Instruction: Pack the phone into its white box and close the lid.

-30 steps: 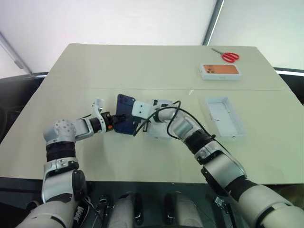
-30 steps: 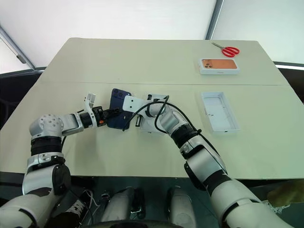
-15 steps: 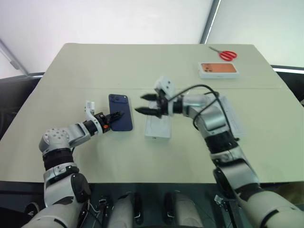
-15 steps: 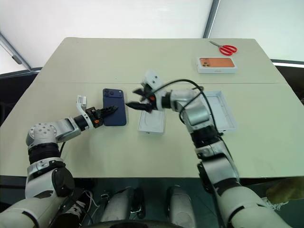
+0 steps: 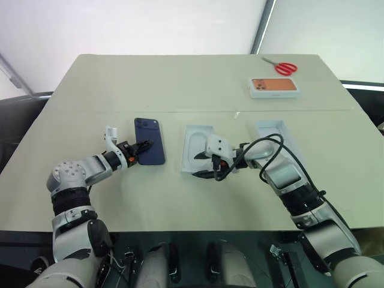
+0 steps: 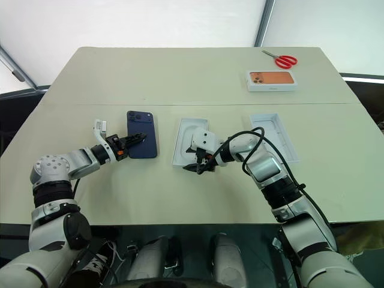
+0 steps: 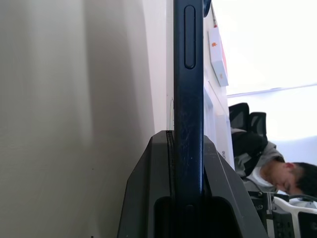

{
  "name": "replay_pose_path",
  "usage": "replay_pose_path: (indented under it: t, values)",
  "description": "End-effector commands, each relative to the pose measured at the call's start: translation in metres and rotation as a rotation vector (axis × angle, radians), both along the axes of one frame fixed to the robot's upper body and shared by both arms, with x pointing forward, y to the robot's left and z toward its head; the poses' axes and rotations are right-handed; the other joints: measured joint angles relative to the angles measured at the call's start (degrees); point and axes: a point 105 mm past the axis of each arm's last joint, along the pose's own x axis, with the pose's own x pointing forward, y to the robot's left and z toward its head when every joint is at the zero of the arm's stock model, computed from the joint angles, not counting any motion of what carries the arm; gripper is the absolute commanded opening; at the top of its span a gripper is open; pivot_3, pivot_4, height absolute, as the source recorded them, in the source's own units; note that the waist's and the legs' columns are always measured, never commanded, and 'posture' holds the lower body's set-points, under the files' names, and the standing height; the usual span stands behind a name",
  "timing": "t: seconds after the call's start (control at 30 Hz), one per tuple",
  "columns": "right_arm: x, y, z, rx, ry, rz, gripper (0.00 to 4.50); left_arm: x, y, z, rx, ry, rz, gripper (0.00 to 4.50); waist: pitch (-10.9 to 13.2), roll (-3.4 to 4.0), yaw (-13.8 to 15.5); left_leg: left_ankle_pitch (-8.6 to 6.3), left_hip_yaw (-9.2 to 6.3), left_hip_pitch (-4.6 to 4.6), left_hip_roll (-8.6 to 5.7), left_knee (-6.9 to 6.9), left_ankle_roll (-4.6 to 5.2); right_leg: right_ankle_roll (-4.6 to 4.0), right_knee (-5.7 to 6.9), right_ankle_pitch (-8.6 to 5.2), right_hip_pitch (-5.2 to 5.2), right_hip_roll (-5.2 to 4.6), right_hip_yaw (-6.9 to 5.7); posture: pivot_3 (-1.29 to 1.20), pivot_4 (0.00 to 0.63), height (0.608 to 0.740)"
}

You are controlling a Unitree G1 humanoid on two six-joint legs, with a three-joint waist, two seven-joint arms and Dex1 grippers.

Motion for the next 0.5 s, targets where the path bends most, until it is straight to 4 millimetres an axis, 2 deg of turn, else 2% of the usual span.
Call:
replay_pose_path:
  t: [0.03,0.13,0.23,0.5]
  values:
    - [-0.005,0.001,0.005,-0.012,-0.025,0.033,2.91,0.003,-0.003,0.018,0.002,-0.069,-0.007,0.0,0.0,-0.01,0.0,0.0,0.0,0.0,0.0,0.0,0.0,0.0,0.0,0.0,0.0,0.0,0.0,0.0,0.15,0.738]
    - [-0.004,-0.002,-0.002,-0.04,-0.031,0.029,2.03,0.003,-0.007,0.023,0.003,-0.084,-0.019,0.0,0.0,-0.06,0.1,0.0,0.0,-0.01,0.0,0.0,0.0,0.0,-0.01,0.0,0.0,-0.01,0.0,0.0,0.15,0.738]
    - [-0.001,-0.003,-0.006,-0.066,-0.043,0.012,0.54,0.003,-0.01,0.027,0.005,-0.093,-0.024,0.0,0.0,-0.09,0.1,0.0,0.0,-0.01,-0.01,0.02,0.01,0.0,0.0,0.0,0.02,-0.01,0.0,0.0,0.15,0.738]
    - [-0.004,-0.001,-0.004,-0.059,-0.063,0.038,0.54,0.003,-0.012,0.037,-0.014,-0.109,-0.028,0.0,0.0,-0.11,0.0,0.01,0.0,0.0,0.0,0.02,0.01,0.0,0.0,0.0,0.02,0.01,-0.01,0.0,0.15,0.738]
